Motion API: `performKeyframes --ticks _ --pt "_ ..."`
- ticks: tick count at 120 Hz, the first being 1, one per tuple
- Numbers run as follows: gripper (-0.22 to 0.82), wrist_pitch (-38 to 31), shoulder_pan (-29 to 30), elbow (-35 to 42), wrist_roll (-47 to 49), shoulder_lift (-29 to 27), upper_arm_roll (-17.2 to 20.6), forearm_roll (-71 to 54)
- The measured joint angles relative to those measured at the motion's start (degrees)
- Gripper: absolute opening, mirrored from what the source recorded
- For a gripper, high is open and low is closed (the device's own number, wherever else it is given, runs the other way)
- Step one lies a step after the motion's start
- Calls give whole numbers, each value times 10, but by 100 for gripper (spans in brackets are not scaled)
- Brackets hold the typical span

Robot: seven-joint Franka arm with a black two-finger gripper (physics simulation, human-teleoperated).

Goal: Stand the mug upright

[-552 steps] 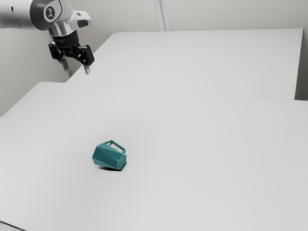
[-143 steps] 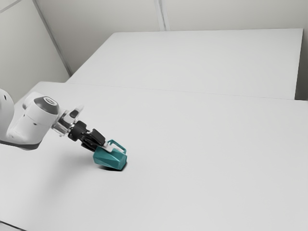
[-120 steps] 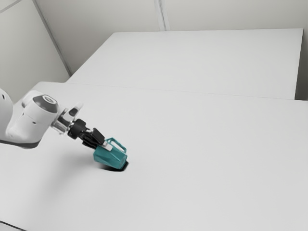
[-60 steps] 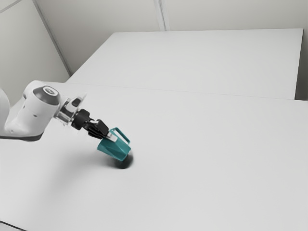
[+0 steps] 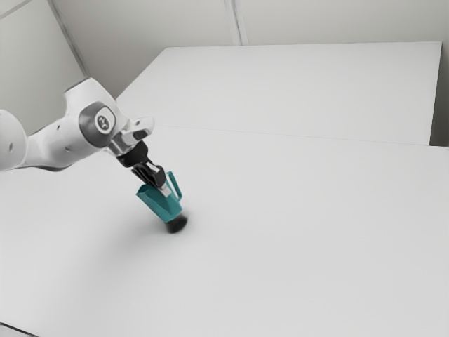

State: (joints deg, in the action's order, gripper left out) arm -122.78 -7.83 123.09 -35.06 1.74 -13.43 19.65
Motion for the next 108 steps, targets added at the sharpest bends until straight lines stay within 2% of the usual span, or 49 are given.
performKeyframes --ticks 32,63,108 --pt "-17 -81 -5 -1 113 9 24 -164" --pt "-17 -122 0 -11 190 44 25 -193" --pt "-17 -137 -6 -20 259 75 25 -224"
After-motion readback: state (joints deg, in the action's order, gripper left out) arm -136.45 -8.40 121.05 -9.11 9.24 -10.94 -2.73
